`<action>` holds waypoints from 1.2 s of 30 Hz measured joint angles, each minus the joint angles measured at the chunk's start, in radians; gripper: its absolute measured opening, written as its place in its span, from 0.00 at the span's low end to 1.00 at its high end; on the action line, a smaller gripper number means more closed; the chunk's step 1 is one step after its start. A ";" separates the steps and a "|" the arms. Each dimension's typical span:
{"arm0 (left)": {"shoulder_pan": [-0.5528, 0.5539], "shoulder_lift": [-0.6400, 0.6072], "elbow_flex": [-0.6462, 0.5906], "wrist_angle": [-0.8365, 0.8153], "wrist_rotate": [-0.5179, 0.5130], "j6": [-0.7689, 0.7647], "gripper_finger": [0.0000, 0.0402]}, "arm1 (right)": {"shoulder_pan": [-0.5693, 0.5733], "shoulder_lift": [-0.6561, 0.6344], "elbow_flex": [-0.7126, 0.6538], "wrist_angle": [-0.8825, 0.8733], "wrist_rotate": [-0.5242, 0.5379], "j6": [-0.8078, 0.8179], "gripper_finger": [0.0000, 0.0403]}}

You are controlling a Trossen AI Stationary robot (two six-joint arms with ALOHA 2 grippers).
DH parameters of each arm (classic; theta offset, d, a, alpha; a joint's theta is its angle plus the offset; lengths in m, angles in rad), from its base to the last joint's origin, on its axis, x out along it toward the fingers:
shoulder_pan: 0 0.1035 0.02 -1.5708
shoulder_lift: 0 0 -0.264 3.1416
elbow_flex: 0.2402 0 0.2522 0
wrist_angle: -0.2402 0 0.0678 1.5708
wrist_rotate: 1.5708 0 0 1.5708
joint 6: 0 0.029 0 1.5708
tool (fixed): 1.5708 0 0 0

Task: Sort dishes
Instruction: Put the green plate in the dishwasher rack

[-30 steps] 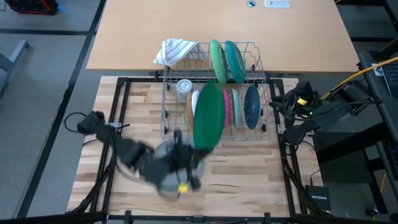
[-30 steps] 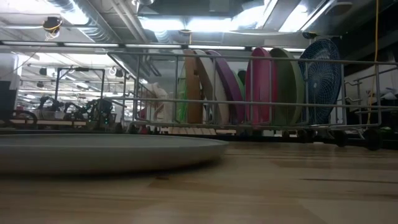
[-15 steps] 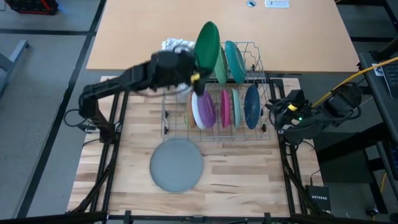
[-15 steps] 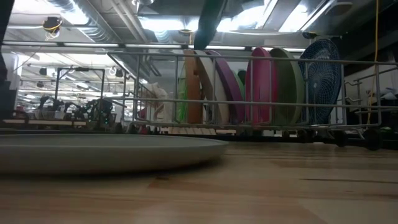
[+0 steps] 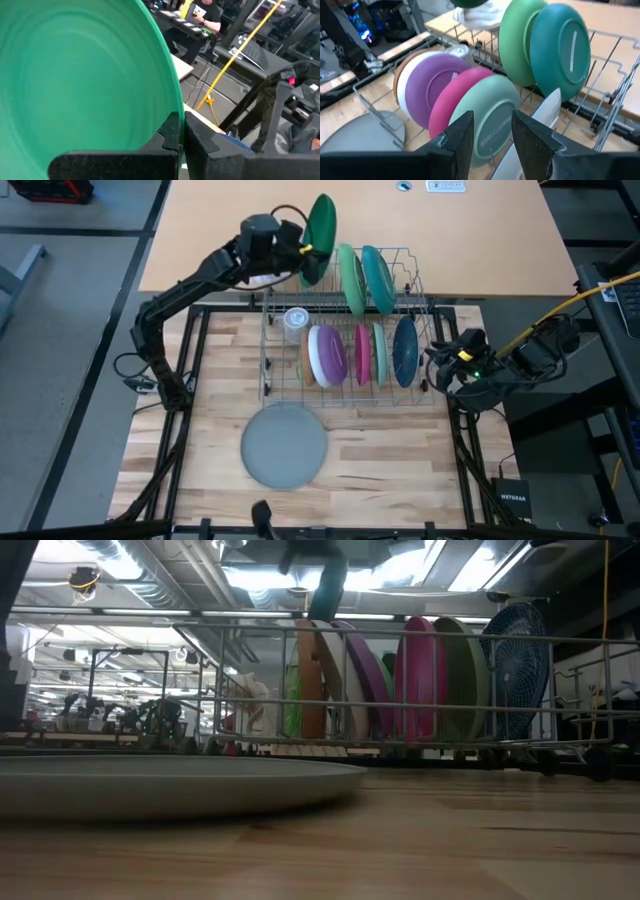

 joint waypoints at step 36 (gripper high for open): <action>0.232 -0.029 -0.903 1.466 0.338 -0.756 0.00 | 0.000 -0.016 0.000 0.011 0.093 0.046 0.34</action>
